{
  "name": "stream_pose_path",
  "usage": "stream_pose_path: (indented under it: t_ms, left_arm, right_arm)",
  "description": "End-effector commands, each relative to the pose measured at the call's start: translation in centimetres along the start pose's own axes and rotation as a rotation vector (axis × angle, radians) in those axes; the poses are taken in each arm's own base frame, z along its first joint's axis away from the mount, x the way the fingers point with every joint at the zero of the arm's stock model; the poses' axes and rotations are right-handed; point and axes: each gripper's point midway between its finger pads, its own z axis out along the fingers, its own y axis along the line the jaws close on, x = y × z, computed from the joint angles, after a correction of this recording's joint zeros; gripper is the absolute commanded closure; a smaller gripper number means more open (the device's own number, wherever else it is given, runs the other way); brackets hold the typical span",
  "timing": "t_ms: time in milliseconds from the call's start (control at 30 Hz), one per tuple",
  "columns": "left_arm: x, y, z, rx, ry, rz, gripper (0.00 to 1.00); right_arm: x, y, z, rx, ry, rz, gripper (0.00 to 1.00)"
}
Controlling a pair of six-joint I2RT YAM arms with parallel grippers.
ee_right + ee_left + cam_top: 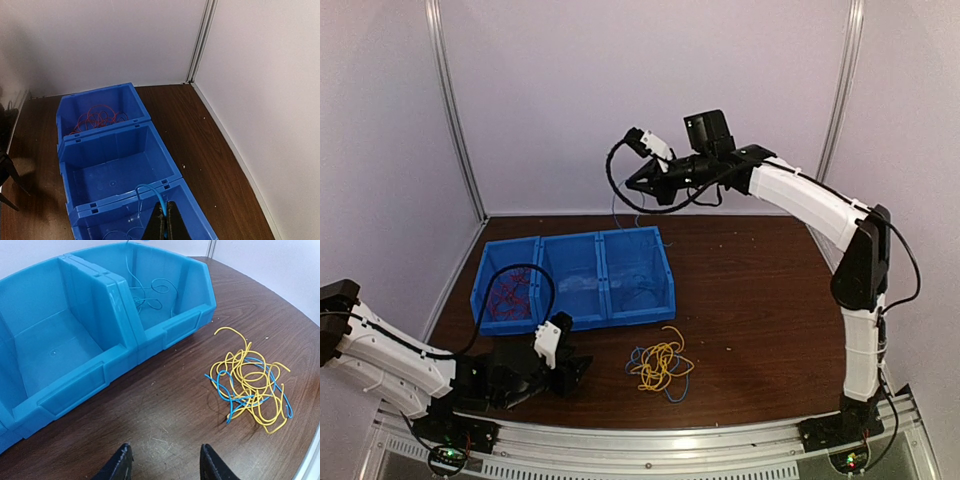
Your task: Untangle the cables
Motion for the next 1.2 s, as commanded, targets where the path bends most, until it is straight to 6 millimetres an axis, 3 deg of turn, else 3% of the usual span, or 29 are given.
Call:
stream_pose_path:
  t_ms: [0, 167, 467, 600, 1000, 1100, 1167]
  left_arm:
    - [-0.4, 0.2, -0.3, -0.004, -0.027, -0.026, 0.53]
    - [-0.4, 0.4, -0.4, -0.006, -0.032, -0.033, 0.53]
    - [-0.3, 0.4, -0.4, -0.007, -0.033, -0.033, 0.53]
    - [-0.3, 0.4, -0.4, -0.008, -0.031, -0.030, 0.53]
    - [-0.3, 0.2, -0.1, -0.010, -0.026, -0.010, 0.53]
    - [-0.3, 0.1, 0.1, -0.010, -0.022, -0.001, 0.53]
    - [-0.4, 0.0, 0.1, -0.008, -0.023, 0.002, 0.53]
  right_arm:
    - [5.4, -0.4, 2.7, 0.024, 0.118, 0.038, 1.00]
    - [10.3, 0.1, 4.8, 0.015, 0.228, 0.058, 1.00]
    - [17.0, 2.1, 7.5, -0.014, 0.376, 0.082, 1.00]
    - [19.2, 2.0, 8.0, 0.004, 0.430, 0.085, 1.00]
    - [19.2, 3.2, 7.7, -0.020, 0.462, 0.086, 0.99]
    - [18.4, 4.1, 7.2, -0.062, 0.466, 0.100, 0.87]
    - [16.9, 4.5, 6.4, -0.075, 0.450, 0.102, 0.75]
